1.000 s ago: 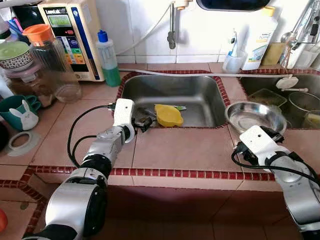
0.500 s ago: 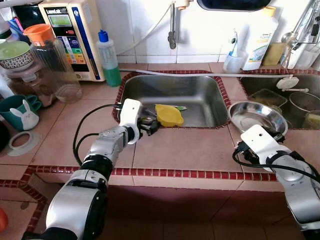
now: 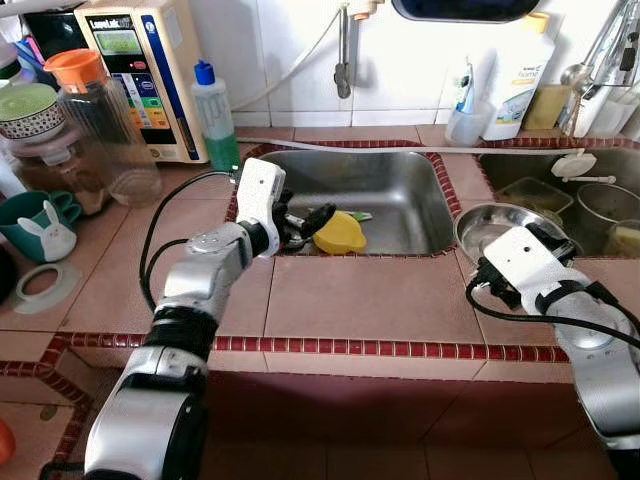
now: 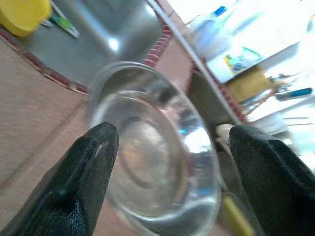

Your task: Kitchen organization

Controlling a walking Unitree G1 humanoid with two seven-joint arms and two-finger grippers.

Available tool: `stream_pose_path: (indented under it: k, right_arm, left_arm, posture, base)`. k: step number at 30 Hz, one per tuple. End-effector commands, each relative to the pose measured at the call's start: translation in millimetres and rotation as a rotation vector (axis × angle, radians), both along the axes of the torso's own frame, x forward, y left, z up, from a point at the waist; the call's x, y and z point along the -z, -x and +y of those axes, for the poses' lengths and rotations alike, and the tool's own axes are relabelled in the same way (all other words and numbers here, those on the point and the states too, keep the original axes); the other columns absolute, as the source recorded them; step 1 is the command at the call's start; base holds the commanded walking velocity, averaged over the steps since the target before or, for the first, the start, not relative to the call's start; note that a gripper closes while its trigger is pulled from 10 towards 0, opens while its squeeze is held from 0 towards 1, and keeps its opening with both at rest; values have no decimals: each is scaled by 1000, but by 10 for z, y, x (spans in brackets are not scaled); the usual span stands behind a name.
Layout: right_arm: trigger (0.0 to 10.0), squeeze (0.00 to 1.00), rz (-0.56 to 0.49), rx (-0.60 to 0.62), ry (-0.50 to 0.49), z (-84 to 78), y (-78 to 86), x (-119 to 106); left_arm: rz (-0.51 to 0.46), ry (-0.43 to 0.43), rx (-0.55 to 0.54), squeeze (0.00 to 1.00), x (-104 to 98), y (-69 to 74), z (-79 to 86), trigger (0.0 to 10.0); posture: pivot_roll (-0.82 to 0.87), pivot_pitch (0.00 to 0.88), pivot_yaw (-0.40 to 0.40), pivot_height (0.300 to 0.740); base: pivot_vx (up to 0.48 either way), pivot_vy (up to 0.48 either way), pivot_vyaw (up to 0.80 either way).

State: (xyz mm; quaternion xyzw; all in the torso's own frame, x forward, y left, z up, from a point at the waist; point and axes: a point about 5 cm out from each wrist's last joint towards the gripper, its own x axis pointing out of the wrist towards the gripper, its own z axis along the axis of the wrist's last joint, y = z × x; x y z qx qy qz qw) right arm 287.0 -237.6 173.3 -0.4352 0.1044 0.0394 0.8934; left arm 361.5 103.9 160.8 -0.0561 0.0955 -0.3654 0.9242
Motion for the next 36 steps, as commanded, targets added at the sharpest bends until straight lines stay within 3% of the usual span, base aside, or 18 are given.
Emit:
stream_pose_path:
  k: [1, 9, 19, 36]
  right_arm:
    - [10000, 0, 11, 13, -2, -22, 31, -37]
    - [10000, 0, 136, 12, -27, -44, 99, 197]
    - [10000, 0, 223, 21, -35, -104, 147, 369]
    - [10000, 0, 187, 15, -24, -127, 71, 327]
  left_arm:
    - [32, -7, 102, 0, -7, 116, 7, 10000]
    - [110, -30, 204, 0, 143, 280, 17, 10000]
    - [139, -21, 238, 0, 90, 365, -36, 10000]
    - [140, -33, 220, 0, 73, 381, -34, 10000]
  posture:
    - [42, 0, 83, 740]
    - [49, 0, 79, 740]
    - [50, 0, 77, 740]
    - [53, 0, 77, 740]
  base:
    - [0, 0, 0]
    - [0, 0, 0]
    - [0, 0, 0]
    - [0, 0, 0]
